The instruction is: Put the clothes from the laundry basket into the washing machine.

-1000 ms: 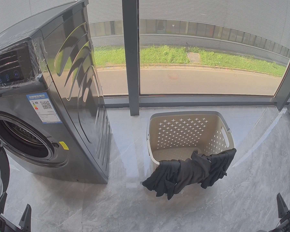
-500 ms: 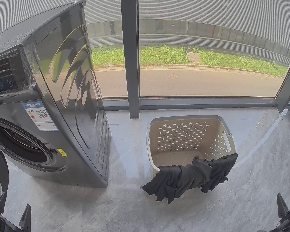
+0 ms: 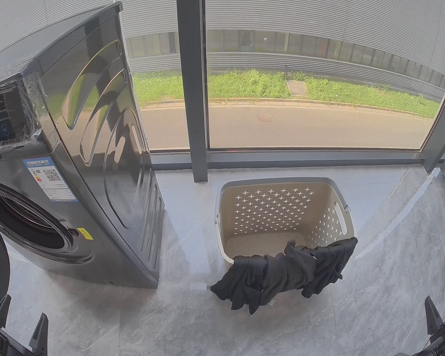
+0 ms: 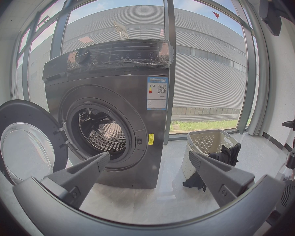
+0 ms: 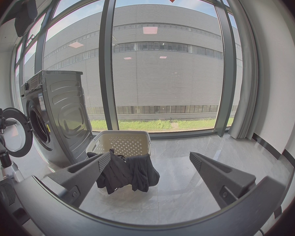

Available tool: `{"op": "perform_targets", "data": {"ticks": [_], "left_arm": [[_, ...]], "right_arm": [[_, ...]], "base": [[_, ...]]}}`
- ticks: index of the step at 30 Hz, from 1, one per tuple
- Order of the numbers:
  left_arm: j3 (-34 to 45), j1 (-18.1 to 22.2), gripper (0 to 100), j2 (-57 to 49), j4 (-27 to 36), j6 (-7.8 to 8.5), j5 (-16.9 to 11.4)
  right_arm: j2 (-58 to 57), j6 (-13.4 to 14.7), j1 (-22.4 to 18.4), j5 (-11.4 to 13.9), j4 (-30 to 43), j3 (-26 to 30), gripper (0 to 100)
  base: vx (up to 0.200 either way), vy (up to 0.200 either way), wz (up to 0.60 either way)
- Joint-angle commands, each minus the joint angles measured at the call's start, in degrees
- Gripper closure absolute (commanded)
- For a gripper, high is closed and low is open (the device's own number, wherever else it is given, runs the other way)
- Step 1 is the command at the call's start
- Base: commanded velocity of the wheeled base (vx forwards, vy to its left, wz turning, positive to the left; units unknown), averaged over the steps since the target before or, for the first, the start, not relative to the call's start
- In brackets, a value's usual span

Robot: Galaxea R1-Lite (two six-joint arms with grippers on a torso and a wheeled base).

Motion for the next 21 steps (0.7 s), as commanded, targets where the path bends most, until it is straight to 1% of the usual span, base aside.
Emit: {"op": "perform_targets", "data": {"ticks": [1,8,12,15,17,21], "left_arm": [[0.9,0.0,0,-1.0,0.0,0.0,0.0],[0.9,0.0,0,-1.0,0.0,-0.09,0.0],[0.9,0.0,0,-1.0,-0.1,0.35,-0.1],[0.9,0.0,0,-1.0,-0.1,0.35,-0.1],[0.9,0.0,0,-1.0,0.0,0.0,0.0],[0.9,0.0,0,-1.0,0.0,0.09,0.1]], "right_arm": [[-0.9,0.0,0.0,0.0,0.0,1.0,0],[-0.9,0.0,0.0,0.0,-0.1,1.0,0],[-0.9,0.0,0.0,0.0,0.0,1.0,0],[-0.9,0.0,0.0,0.0,-0.1,1.0,0],[-0.9,0.0,0.0,0.0,-0.1,1.0,0],[-0.9,0.0,0.0,0.0,0.0,1.0,0]], "base": [[0.0,0.0,0.0],[0.0,0.0,0.0],[0.0,0.0,0.0],[0.0,0.0,0.0],[0.0,0.0,0.0],[0.0,0.0,0.0]]}}
